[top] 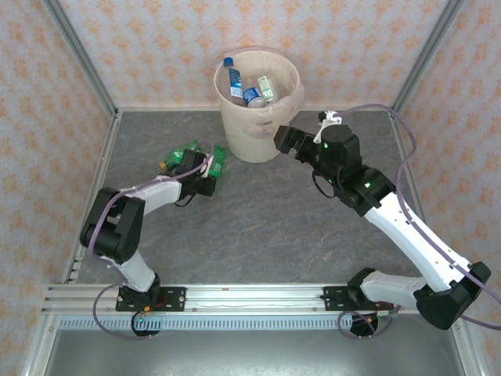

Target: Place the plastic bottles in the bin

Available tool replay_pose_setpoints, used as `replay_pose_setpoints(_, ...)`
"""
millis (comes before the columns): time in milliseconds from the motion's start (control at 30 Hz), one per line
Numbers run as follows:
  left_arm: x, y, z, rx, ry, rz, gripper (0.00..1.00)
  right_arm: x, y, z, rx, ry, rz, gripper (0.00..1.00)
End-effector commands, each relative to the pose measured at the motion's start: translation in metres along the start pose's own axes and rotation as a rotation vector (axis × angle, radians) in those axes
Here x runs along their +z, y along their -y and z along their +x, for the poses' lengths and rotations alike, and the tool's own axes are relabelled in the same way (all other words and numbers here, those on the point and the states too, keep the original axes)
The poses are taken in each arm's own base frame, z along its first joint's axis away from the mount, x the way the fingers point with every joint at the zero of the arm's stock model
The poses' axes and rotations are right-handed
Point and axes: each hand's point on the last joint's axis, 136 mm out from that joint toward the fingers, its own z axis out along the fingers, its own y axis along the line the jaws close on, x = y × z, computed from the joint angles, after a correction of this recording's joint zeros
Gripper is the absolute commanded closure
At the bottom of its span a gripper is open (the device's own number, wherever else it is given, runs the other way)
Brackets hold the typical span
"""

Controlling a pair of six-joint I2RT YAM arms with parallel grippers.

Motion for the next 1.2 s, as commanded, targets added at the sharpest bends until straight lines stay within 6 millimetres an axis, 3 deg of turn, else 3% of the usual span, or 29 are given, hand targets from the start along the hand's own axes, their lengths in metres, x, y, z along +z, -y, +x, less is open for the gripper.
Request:
replay_pose_setpoints(0,-0.029,-0.006,0.001,-0.019,0.025,-0.055,0.82,-0.008,-0.004,-0.008,0.009,0.041,-0.015,0.00)
replay_pose_setpoints(167,-0.076,-0.013,-0.012,-0.034,0.113,-0.105,0.82,-0.010,-0.005,-0.013,0.000,0.058,-0.015,0.00)
replay_pose_setpoints(300,-0.120,-0.022,-0.041,-0.008,0.216,-0.174,0.82,-0.012,-0.007,-0.019,-0.009,0.075,-0.016,0.00)
replay_pose_setpoints(467,-0.178,-0.030,-0.101,0.065,0.371,-0.275,0.82,-0.016,-0.009,-0.024,-0.009,0.091,-0.018,0.00)
replay_pose_setpoints(633,-0.220,-0.028,-0.165,0.150,0.500,-0.332,0.80,-0.021,-0.011,-0.029,-0.010,0.096,-0.021,0.00)
replay_pose_setpoints(900,-0.243,-0.008,-0.250,0.224,0.613,-0.331,0.79,-0.032,-0.011,-0.042,-0.025,0.122,0.006,0.00)
replay_pose_setpoints(967,-0.244,0.006,-0.266,0.227,0.631,-0.287,0.79,-0.034,-0.010,-0.045,-0.027,0.131,0.016,0.00)
replay_pose_setpoints(1167,-0.230,0.058,-0.291,0.212,0.635,-0.149,0.80,-0.039,-0.007,-0.052,-0.011,0.160,0.034,0.00)
